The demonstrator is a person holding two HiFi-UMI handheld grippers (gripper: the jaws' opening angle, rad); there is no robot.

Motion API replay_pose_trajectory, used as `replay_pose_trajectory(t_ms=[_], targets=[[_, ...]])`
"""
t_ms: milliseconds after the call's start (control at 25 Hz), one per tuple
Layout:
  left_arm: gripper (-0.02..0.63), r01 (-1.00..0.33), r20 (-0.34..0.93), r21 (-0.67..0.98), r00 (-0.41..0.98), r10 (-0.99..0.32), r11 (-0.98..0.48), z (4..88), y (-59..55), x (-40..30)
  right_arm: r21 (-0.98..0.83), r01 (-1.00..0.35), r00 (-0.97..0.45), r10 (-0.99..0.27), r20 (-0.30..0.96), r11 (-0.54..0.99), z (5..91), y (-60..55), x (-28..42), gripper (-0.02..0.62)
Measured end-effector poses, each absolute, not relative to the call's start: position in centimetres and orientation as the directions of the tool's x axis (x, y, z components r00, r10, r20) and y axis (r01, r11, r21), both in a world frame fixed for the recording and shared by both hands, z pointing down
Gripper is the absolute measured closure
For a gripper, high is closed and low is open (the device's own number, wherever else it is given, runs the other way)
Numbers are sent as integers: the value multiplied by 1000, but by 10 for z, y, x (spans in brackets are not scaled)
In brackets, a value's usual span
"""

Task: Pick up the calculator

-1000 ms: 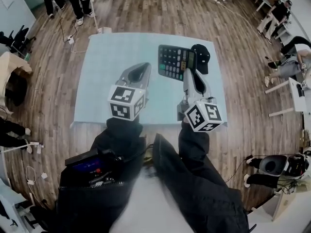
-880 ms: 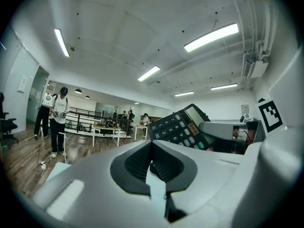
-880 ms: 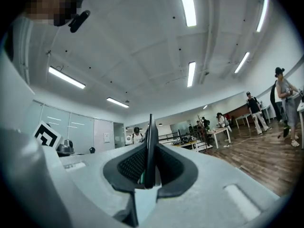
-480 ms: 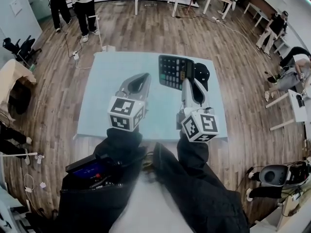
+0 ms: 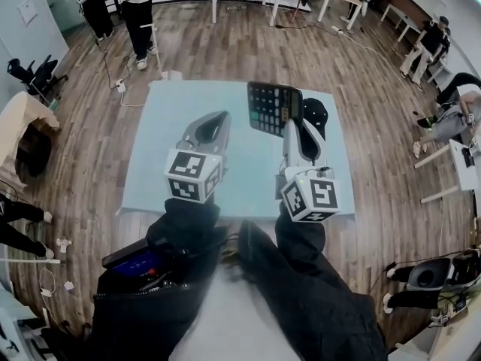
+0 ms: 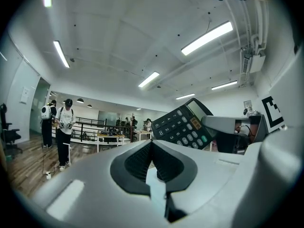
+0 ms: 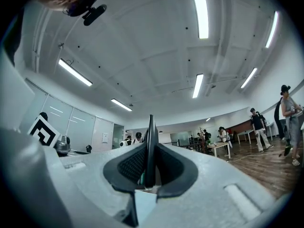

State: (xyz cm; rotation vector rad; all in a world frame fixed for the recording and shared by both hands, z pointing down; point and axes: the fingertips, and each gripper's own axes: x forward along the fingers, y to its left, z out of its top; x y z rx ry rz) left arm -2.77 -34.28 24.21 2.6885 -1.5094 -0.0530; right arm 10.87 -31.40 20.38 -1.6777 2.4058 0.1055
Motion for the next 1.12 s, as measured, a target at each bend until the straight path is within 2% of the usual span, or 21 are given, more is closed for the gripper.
replay_pose_trajectory(t_ms=[1120], targets=[[604,-845,11,95,530,-848,-527,255,-344,-30,-43,-936,-337,-924,-183,350,212,-310,103,542]])
